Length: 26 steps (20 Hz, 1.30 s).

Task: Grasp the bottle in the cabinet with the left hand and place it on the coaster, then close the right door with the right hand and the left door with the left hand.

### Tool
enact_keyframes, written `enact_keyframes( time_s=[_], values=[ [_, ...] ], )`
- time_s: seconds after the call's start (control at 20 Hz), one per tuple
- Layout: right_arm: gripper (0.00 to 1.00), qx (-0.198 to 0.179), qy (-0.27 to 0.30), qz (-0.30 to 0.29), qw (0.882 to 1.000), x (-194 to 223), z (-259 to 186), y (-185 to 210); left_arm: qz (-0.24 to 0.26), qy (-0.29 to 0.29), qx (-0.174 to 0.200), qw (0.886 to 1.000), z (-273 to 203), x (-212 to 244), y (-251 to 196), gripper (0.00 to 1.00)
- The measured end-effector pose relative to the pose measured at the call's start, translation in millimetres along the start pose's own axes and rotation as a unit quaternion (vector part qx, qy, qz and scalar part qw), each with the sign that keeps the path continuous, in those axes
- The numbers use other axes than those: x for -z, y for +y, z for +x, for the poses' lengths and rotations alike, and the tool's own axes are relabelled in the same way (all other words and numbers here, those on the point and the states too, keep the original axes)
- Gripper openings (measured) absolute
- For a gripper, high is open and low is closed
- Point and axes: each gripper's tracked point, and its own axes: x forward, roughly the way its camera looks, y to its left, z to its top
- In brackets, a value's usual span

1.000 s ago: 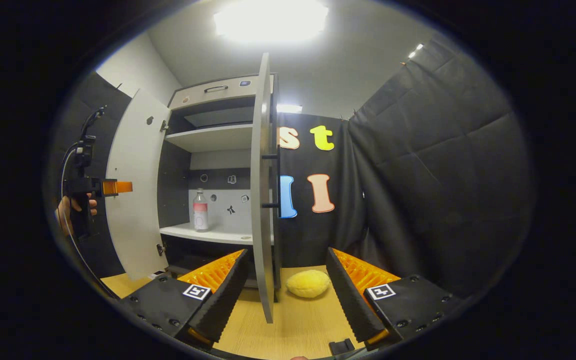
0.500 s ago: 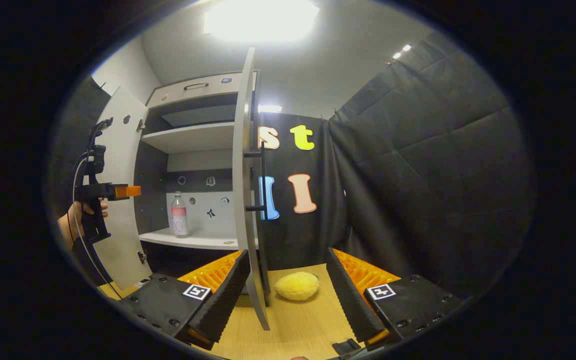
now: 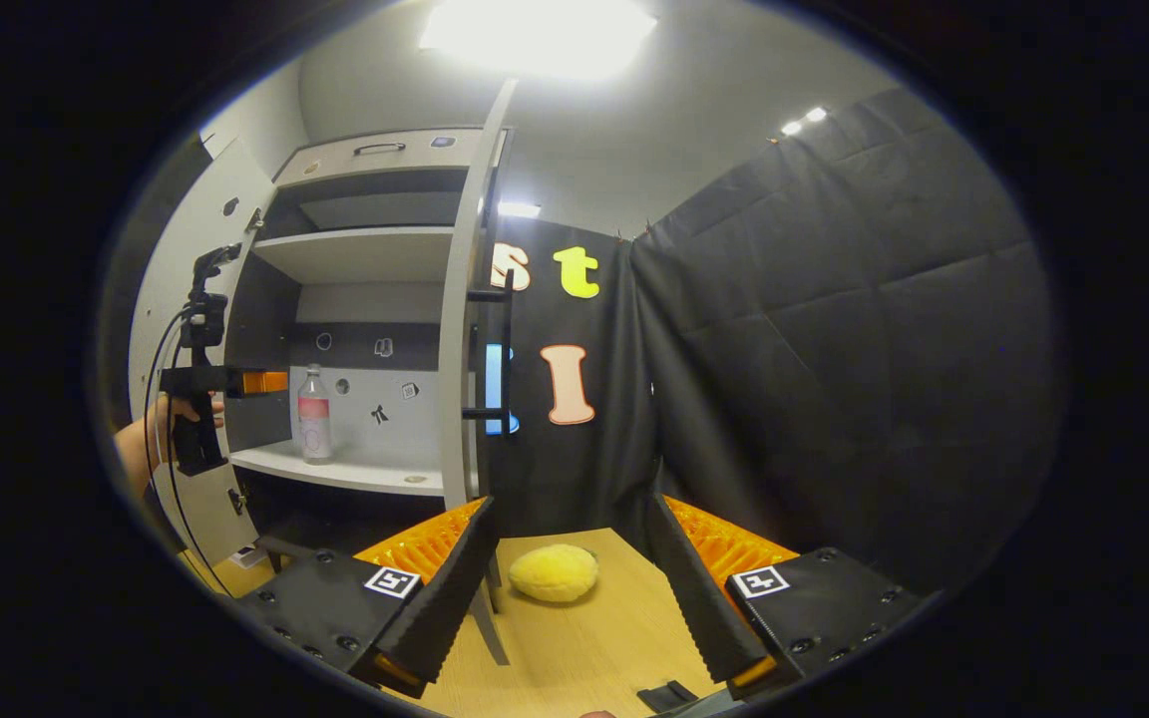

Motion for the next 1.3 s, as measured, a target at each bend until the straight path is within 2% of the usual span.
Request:
enact_keyframes(
  time_s=[0.25, 0.45, 0.8, 0.85, 0.9, 0.95, 1.0, 1.05, 1.1, 1.15, 1.2, 1.3],
  values=[
    [0.98, 0.026, 0.009, -0.021, 0.999, 4.2, 1.9, -2.6, 0.010, 0.023, 0.002, 1.000, 48.8, 32.5, 3.4, 0.86],
    [0.98, 0.040, 0.019, -0.015, 0.999, 8.0, 0.4, -3.6, 0.010, 0.038, 0.001, 0.999, 77.7, 56.0, -0.2, 0.86],
    [0.98, 0.053, 0.031, -0.032, 0.998, 13.8, -6.3, -5.1, 0.012, 0.060, 0.011, 0.998, 109.6, 76.6, -3.4, 0.86],
    [0.98, 0.053, 0.031, -0.033, 0.998, 14.5, -9.1, -5.3, 0.011, 0.068, 0.015, 0.998, 111.7, 81.5, -4.9, 0.93],
    [0.98, 0.052, 0.030, -0.033, 0.998, 13.4, -10.4, -4.6, 0.009, 0.070, 0.018, 0.997, 116.0, 85.4, -5.0, 0.86],
    [0.98, 0.051, 0.030, -0.034, 0.998, 13.2, -11.0, -4.5, 0.007, 0.067, 0.014, 0.998, 122.4, 87.4, -4.7, 0.72],
    [0.98, 0.049, 0.028, -0.035, 0.998, 11.9, -11.9, -3.6, 0.003, 0.065, 0.011, 0.998, 113.7, 81.8, -2.6, 0.80],
    [0.98, 0.047, 0.027, -0.037, 0.998, 11.7, -12.7, -4.9, -0.002, 0.065, 0.008, 0.998, 112.0, 81.8, -1.9, 0.72],
    [0.98, 0.044, 0.025, -0.037, 0.998, 10.3, -12.7, -4.8, -0.007, 0.064, 0.005, 0.998, 109.1, 79.8, -0.7, 0.70],
    [0.98, 0.041, 0.024, -0.036, 0.998, 9.3, -14.3, -5.2, -0.010, 0.060, 0.002, 0.998, 104.6, 76.9, 0.2, 0.77],
    [0.98, 0.037, 0.022, -0.034, 0.999, 8.3, -15.7, -3.6, -0.011, 0.053, -0.005, 0.998, 99.1, 73.2, 3.9, 0.70],
    [0.98, 0.025, 0.025, -0.030, 0.999, 10.7, -19.5, -1.2, -0.011, 0.042, -0.013, 0.999, 78.6, 64.1, 7.3, 0.70]
  ],
)
